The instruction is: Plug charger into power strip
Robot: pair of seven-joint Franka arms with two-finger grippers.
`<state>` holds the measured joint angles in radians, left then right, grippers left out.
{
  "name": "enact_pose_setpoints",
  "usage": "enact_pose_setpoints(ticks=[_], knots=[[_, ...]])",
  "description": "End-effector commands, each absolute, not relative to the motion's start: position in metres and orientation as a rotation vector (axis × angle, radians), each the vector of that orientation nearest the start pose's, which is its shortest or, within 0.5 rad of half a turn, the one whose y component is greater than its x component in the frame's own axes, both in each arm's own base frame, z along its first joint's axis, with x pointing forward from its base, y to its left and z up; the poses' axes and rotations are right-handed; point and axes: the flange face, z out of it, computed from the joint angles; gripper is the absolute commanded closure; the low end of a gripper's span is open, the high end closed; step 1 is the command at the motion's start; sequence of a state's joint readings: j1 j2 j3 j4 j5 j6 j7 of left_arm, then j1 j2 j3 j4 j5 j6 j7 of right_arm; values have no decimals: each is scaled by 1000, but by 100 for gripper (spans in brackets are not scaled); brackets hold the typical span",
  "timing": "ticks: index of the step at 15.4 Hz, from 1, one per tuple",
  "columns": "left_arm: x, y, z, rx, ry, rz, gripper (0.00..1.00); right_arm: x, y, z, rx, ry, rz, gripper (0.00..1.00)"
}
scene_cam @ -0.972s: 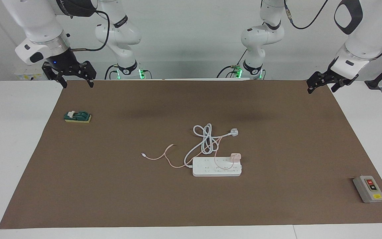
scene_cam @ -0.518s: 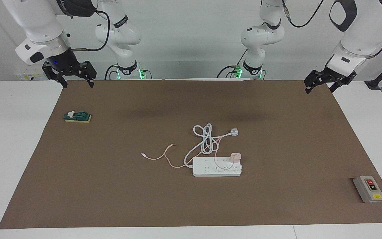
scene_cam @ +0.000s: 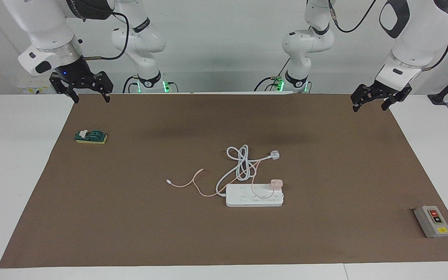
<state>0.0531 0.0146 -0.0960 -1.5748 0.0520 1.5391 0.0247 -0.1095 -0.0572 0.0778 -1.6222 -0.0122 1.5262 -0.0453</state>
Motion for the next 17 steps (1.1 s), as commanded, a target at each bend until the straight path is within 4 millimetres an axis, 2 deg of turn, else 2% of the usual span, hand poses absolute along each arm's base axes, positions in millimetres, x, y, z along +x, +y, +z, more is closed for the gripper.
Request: enact_pose_setpoints(ticks=[1,5,8,17], knots=[[554,-22,611,-3101,95,66,0,524,-13,629,-3141,-12,70,0],[552,-35,610,-3100,131,72,0,524,-13,629,-3141,-12,70,0],[553,-23,610,-3102,103,66,0,524,-13,629,-3143,-12,71,0],[553,-22,611,-3102,100,63,0,524,-6,629,-3142,-28,70,0]])
